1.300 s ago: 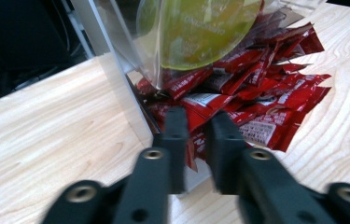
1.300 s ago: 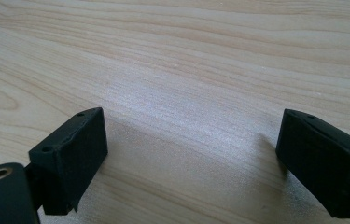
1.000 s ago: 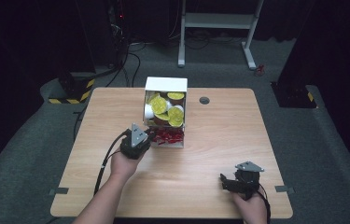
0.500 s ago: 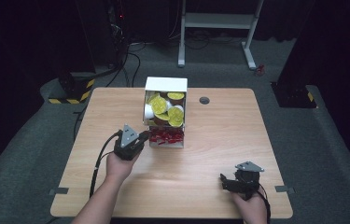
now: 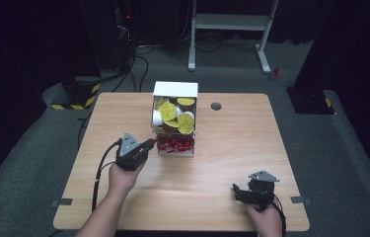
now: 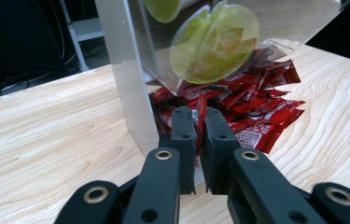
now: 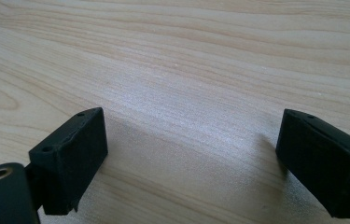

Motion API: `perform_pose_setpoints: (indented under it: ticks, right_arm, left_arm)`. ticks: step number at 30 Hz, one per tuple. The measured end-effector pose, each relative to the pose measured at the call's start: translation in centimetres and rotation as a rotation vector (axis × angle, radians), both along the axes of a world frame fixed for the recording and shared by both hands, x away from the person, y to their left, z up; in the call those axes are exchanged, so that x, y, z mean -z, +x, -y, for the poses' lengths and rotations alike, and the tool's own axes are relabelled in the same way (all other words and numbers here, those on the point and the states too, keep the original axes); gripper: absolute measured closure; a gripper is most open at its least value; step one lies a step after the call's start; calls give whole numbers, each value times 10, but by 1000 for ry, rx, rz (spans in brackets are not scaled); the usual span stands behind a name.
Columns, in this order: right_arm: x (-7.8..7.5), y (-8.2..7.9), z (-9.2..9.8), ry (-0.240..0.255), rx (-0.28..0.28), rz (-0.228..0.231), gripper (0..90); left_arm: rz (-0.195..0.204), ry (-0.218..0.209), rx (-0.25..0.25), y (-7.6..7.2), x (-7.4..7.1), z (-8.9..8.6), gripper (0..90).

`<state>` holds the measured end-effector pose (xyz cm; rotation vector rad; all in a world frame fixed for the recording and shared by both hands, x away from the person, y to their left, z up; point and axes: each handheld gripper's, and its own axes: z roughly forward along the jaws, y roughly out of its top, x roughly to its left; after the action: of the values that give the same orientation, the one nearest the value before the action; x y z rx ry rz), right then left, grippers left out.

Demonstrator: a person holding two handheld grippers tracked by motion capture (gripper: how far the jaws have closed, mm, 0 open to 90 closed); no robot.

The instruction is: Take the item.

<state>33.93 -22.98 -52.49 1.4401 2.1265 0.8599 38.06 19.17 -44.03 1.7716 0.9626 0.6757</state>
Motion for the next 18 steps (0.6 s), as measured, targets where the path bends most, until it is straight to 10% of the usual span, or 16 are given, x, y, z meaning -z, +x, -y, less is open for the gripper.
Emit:
perform_pose_setpoints:
  ticks: [18]
  right_arm:
    - [0,0,0,0,0,1,92]
  left_arm:
    - [12,-38,-16,-9,-8,-9,853]
